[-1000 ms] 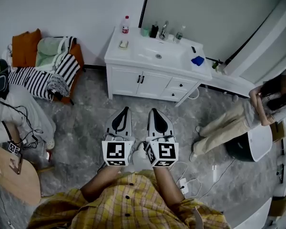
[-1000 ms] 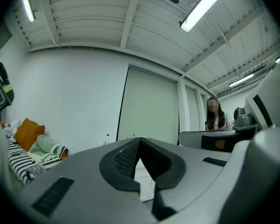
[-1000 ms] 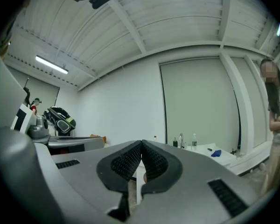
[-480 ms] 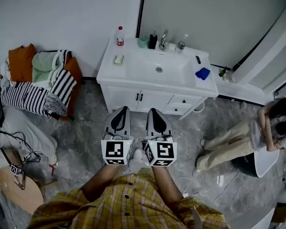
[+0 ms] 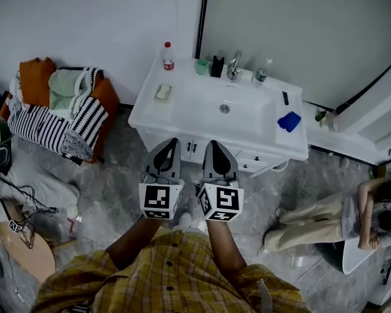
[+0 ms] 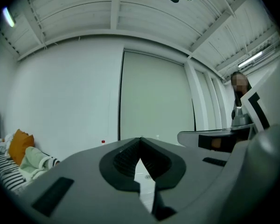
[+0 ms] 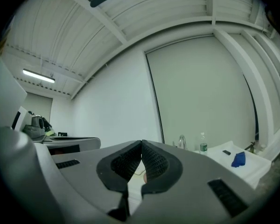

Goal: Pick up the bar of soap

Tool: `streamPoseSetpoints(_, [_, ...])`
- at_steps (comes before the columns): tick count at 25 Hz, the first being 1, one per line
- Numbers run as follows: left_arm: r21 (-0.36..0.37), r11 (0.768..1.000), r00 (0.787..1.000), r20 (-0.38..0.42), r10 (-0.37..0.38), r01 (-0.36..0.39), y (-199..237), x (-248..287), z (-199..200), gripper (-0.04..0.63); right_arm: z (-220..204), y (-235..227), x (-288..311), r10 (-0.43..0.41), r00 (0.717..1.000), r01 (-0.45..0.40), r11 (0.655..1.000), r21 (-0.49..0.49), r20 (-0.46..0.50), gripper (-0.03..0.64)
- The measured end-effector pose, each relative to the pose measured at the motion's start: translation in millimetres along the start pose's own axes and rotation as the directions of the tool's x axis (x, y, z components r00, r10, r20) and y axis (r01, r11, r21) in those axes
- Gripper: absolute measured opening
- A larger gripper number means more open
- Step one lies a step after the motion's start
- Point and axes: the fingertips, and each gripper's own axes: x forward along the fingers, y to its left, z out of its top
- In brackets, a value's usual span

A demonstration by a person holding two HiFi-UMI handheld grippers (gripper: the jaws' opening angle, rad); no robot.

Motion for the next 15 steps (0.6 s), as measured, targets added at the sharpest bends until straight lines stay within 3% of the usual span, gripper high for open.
streamPoseSetpoints(8, [-0.007,0.999,0.998,-0.061,0.034,-0.035,30,60,-19,0.009,-18,-13,61,0.032,0.998,-0.031,0.999,0.020,-0.047,0.020])
streamPoseSetpoints(15, [-0.019,1.000,0.998,-0.061,-0.008,0.006,72,121,-31,0.009,-30,-16,136,0.005,0.998,-0.004,1.000,0.014,-0.065,0.020])
